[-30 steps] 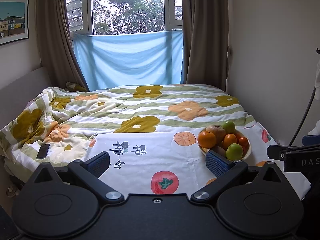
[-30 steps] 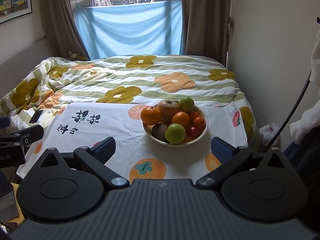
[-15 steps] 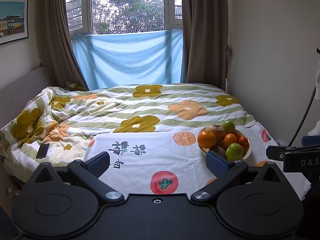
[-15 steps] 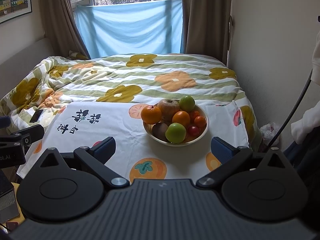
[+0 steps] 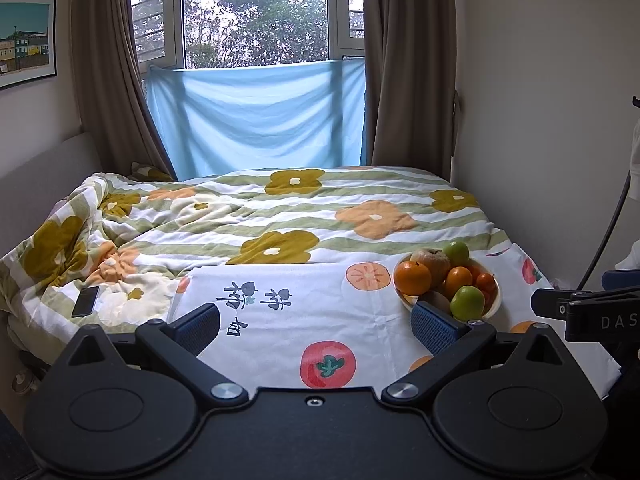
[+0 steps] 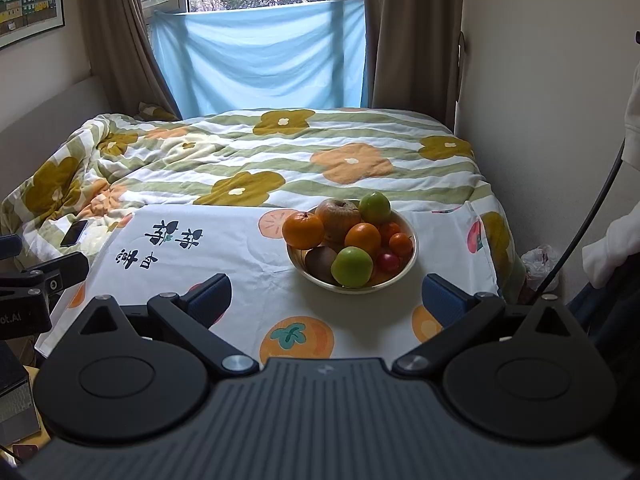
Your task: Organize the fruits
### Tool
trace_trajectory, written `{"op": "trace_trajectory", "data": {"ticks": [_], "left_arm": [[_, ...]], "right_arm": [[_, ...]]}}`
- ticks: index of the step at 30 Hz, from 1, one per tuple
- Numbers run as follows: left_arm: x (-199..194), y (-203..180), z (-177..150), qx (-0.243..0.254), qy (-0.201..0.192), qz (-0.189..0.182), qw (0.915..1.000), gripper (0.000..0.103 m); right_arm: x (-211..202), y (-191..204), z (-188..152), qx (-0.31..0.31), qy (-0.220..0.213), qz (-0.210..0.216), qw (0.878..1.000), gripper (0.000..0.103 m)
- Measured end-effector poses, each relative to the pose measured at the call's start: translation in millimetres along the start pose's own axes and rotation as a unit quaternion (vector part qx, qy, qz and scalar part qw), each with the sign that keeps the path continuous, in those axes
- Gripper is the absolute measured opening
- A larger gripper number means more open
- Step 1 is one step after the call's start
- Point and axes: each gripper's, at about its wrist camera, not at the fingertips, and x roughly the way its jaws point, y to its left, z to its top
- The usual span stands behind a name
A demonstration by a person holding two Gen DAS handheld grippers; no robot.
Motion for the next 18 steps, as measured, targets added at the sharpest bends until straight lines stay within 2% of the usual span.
{"op": "trace_trajectory", "data": {"ticks": [18], "left_arm": [[-3.2, 4.6, -3.2, 0.0, -0.012, 0.002, 0.9999, 0.103]], "right_arm": [[1.3, -0.5, 0.4, 0.001, 0.001, 0.0, 1.0, 0.103]]}}
